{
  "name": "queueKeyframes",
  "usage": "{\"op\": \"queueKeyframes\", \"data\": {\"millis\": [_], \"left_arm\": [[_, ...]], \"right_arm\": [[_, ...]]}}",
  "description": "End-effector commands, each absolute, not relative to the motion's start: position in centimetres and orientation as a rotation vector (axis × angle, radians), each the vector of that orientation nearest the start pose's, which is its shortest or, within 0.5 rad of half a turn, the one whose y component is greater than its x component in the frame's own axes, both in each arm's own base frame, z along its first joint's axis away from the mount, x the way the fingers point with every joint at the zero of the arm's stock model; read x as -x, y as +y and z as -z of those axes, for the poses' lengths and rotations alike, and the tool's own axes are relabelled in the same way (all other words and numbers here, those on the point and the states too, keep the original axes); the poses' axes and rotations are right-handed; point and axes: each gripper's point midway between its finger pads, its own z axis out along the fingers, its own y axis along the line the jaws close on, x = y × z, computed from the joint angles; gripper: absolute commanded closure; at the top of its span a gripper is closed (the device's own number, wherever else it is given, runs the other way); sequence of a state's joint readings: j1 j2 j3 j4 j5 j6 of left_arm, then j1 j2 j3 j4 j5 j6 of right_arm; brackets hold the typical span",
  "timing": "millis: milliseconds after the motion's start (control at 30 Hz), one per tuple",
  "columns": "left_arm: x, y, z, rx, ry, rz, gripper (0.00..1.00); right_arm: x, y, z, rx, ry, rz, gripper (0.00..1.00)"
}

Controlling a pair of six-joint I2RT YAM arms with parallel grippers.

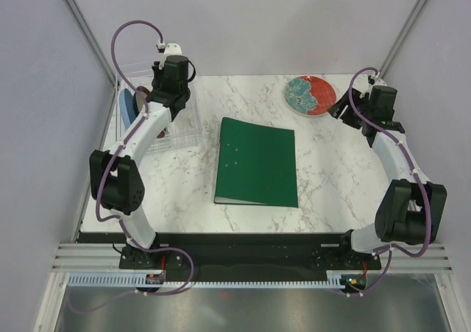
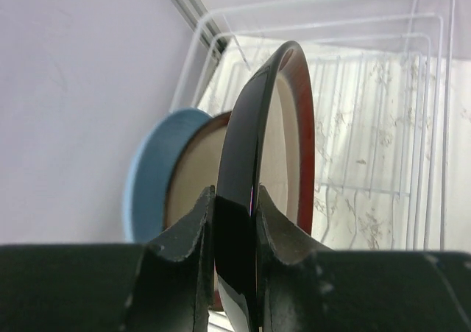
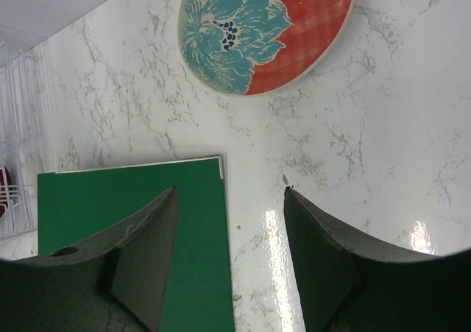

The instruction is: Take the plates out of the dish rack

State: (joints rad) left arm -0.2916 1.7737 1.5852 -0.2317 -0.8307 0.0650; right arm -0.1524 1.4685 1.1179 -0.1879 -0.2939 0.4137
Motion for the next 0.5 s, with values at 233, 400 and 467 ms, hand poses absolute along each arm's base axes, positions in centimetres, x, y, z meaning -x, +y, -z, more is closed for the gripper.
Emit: {"op": "queueKeyframes", "data": {"millis": [233,400,467], "left_arm": [[-43.6,-5.0,-41.7,0.294,1.655,-0.269,0.98],[-40.9,-11.8,-41.6,0.181,1.697,0.248,0.98],[-39.8,-14.2,-41.6,0.148,1.701,0.418,0.98]], "right_arm": [[-42.9,5.5,-24.1,-0.168,1.984,-0.716,0.32],[-41.6,11.2,-27.6,0.013,1.898,-0.954,0.32],[-41.0,12.8,-28.2,0.047,1.892,-1.01,0.3]]}}
